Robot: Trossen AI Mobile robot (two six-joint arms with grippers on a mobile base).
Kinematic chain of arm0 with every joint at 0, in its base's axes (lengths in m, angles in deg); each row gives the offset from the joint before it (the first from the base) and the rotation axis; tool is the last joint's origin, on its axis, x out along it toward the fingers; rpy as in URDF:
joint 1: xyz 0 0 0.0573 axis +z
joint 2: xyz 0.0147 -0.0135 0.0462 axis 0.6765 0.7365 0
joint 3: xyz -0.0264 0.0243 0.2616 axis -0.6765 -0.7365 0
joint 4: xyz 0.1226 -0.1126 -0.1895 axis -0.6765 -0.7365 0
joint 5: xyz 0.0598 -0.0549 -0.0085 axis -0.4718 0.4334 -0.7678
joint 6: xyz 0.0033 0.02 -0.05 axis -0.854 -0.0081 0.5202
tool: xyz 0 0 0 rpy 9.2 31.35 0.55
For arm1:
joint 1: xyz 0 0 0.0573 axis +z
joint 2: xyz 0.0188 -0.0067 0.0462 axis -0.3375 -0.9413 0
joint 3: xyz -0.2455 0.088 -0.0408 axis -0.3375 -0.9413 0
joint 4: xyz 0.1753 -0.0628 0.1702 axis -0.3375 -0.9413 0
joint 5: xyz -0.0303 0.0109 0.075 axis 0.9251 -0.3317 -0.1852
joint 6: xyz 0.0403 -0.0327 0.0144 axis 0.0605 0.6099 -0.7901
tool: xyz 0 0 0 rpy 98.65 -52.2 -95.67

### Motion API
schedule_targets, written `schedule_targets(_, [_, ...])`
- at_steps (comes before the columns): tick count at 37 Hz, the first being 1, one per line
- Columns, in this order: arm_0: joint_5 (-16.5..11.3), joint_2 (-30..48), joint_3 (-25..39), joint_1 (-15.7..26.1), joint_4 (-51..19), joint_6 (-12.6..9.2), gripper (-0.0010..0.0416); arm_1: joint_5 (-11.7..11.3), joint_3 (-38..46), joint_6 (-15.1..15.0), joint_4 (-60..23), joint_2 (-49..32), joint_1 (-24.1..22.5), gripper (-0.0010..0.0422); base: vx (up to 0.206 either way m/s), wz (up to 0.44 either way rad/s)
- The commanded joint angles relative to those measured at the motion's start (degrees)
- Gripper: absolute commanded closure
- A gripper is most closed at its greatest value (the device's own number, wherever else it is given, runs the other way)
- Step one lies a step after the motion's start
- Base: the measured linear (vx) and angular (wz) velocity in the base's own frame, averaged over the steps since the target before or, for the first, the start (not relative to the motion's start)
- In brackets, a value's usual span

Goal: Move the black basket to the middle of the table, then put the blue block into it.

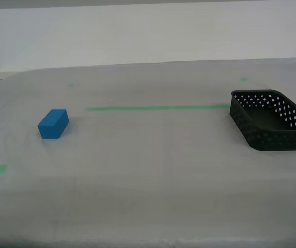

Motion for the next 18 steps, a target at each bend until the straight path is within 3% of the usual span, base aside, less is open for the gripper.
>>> schedule_targets(1, [-0.1,1.1,2.1,0.0,-3.5,-0.3,0.0406,0.0,0.0,-0.1,0.3,0.0,0.0,0.0412,0.000,0.000])
schedule_targets(11, [-0.1,7.5,8.4,0.2,-13.7,-0.2,0.0406,0.0,0.0,-0.1,0.3,0.0,0.0,0.0412,0.000,0.000])
schedule_targets(18, [-0.1,11.3,9.9,0.2,-14.1,-0.1,0.0406,0.0,0.0,-0.1,0.3,0.0,0.0,0.0412,0.000,0.000])
